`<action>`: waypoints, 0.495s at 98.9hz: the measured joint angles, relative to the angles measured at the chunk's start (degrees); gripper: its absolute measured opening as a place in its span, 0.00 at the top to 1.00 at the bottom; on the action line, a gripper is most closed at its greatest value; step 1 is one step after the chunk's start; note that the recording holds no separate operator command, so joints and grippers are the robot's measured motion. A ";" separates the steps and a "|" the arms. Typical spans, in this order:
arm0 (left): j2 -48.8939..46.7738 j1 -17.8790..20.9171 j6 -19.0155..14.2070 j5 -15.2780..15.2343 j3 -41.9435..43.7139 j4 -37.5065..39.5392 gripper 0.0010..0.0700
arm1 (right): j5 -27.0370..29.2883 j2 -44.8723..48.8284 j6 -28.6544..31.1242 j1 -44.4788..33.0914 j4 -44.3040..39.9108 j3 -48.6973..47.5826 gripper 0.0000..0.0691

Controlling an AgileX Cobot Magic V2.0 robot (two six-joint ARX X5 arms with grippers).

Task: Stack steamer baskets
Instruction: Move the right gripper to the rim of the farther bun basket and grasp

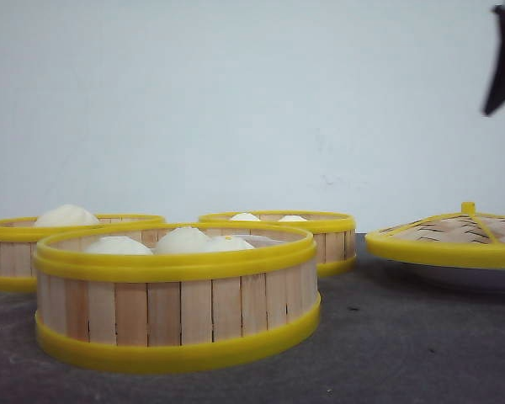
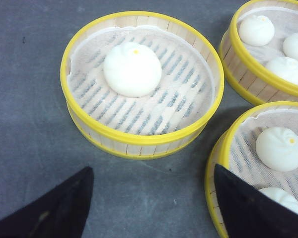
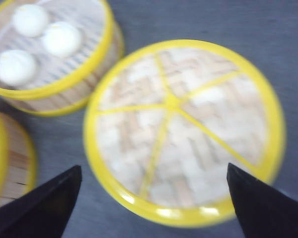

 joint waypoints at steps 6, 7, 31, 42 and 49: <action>0.00 0.00 0.00 0.00 0.00 0.00 0.33 | -0.39 4.48 0.22 1.46 -0.11 3.56 0.16; 0.00 0.00 0.00 0.02 0.00 0.00 0.33 | -0.39 5.29 0.22 1.75 -0.11 4.22 0.16; 0.00 0.00 0.00 0.02 0.00 -0.02 0.33 | -0.81 26.18 0.26 6.71 -1.79 21.64 0.19; 0.00 0.00 0.00 0.00 0.00 0.00 0.33 | -0.79 36.28 -0.09 7.91 -4.00 30.67 0.20; 0.00 0.00 0.00 0.02 0.00 -0.02 0.33 | -0.77 41.92 -0.37 8.28 -5.70 36.04 0.20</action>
